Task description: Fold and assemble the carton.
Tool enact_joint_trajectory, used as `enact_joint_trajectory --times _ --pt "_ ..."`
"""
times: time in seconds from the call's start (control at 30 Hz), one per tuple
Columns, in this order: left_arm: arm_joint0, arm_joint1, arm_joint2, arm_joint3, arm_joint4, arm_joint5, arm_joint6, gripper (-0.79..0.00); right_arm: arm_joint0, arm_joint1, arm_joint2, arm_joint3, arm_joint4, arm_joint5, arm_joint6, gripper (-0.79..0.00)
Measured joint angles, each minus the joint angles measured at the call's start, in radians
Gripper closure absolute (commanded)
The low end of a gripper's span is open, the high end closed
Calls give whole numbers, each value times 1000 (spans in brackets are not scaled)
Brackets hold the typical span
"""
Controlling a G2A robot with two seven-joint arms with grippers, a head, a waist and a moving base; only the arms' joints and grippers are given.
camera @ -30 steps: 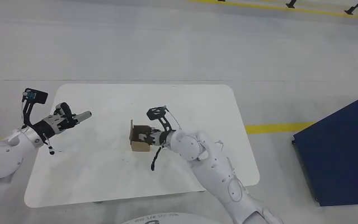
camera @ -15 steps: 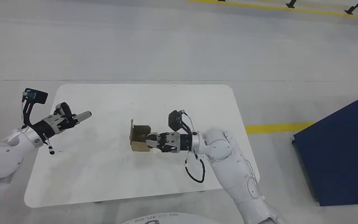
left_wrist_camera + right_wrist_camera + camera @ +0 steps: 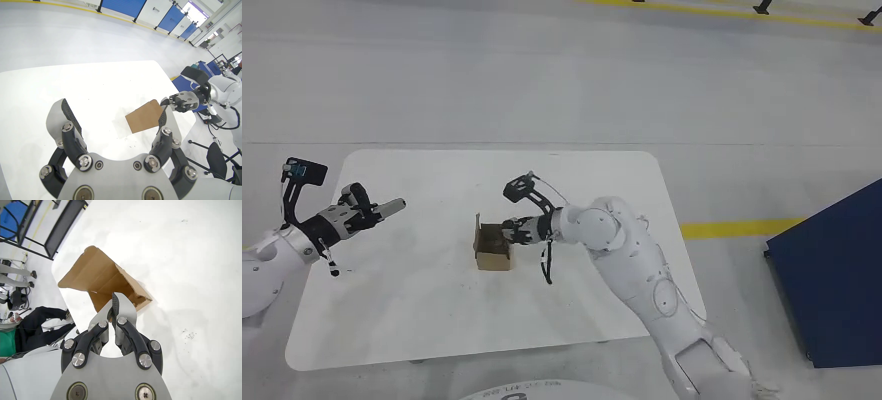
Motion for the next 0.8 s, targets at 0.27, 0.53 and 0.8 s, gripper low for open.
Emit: enact_joint_trajectory --times 0.27,0.53,0.8 --pt "0 0 0 0 0 0 0 -785 86 -19 -145 40 -95 79 60 0" --pt "0 0 0 0 0 0 0 -785 194 -50 -247 131 -113 183 82 0" --pt "0 0 0 0 0 0 0 -785 292 -92 -367 202 -143 307 174 0"
